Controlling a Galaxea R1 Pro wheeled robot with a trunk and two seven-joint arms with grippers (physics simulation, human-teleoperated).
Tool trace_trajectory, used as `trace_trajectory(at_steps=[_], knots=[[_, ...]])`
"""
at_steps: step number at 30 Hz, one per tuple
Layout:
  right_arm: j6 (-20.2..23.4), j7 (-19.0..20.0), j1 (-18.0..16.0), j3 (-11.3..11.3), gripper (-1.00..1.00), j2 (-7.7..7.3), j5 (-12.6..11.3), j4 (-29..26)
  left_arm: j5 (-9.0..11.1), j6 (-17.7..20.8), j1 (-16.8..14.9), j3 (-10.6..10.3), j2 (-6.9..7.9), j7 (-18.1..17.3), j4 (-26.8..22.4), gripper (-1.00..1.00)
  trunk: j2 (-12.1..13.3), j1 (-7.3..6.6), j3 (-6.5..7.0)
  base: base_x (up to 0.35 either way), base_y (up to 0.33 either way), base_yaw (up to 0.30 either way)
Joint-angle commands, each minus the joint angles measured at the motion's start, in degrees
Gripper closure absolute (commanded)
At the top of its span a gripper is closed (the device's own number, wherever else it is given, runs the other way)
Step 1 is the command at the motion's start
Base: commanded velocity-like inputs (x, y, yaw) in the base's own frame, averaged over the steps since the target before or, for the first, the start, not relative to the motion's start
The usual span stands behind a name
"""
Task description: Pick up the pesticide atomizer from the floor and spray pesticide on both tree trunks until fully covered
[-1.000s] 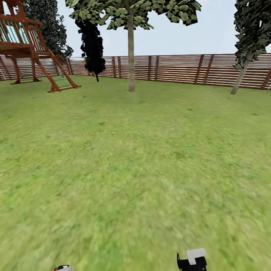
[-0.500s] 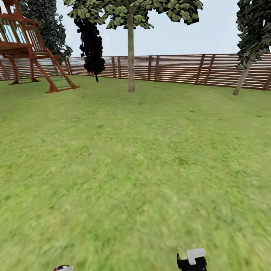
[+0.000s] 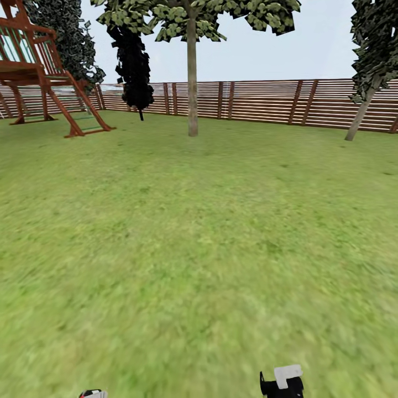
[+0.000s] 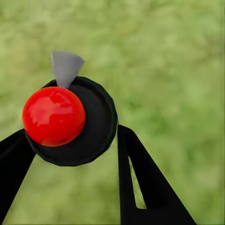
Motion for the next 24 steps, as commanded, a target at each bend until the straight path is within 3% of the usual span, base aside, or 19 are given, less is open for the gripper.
trace_trajectory(at_steps=[1, 24], knots=[[0.1, -0.6, 0.0, 0.2, -1.00, 0.01, 0.6, 0.1, 0.4, -0.2, 0.0, -0.2, 0.01, 0.0, 0.0, 1.00, 0.0, 0.03, -0.05, 0.339, 0.000, 0.000], [0.0, -0.8, 0.0, 0.2, -1.00, 0.00, 0.6, 0.1, 0.4, -0.2, 0.0, -0.1, 0.01, 0.0, 0.0, 1.00, 0.0, 0.03, -0.05, 0.339, 0.000, 0.000]])
